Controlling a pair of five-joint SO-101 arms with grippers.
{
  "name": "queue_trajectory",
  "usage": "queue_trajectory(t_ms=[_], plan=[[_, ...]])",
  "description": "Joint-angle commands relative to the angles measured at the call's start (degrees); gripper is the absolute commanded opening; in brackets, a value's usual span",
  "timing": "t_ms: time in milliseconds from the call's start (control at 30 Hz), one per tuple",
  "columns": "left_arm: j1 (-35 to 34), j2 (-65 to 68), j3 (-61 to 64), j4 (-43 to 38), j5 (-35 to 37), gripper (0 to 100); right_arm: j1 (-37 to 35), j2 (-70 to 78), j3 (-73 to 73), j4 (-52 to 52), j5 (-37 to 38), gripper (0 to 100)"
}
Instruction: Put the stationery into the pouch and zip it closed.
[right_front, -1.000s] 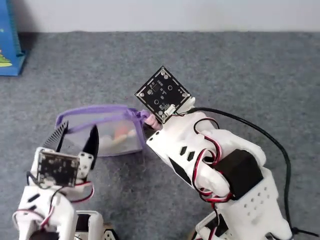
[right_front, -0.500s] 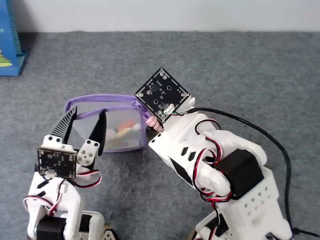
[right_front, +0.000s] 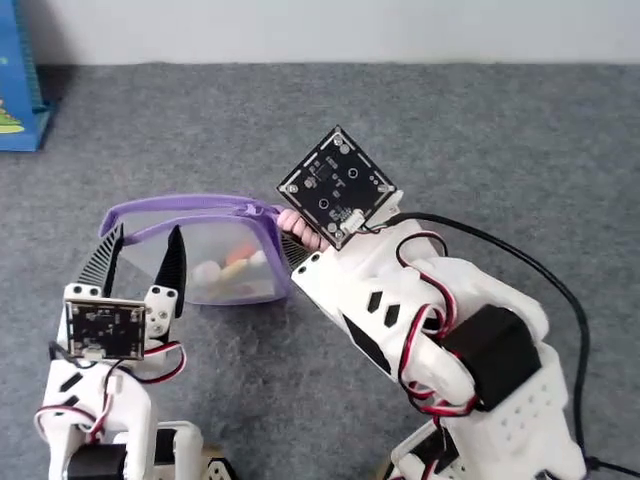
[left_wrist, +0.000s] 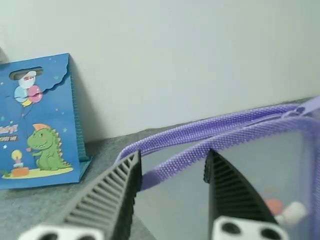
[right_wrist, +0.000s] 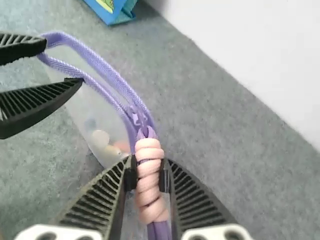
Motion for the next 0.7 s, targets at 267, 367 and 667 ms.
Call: queue_trajectory(t_ms=[267, 367, 667], plan=[[-7.6, 0.6, 1.7, 3.2, -0.5, 19, 0.7, -0.5, -7.0, -6.4, -0.1, 0.8], [-6.9, 0.5, 1.1, 4.6, -0.1, 19, 0.7, -0.2, -5.9, -7.8, -0.1, 0.8], [3.4, -8.8, -2.2, 11.8, -0.2, 19, 0.6, -0.4, 3.2, -8.7, -0.1, 0.8]])
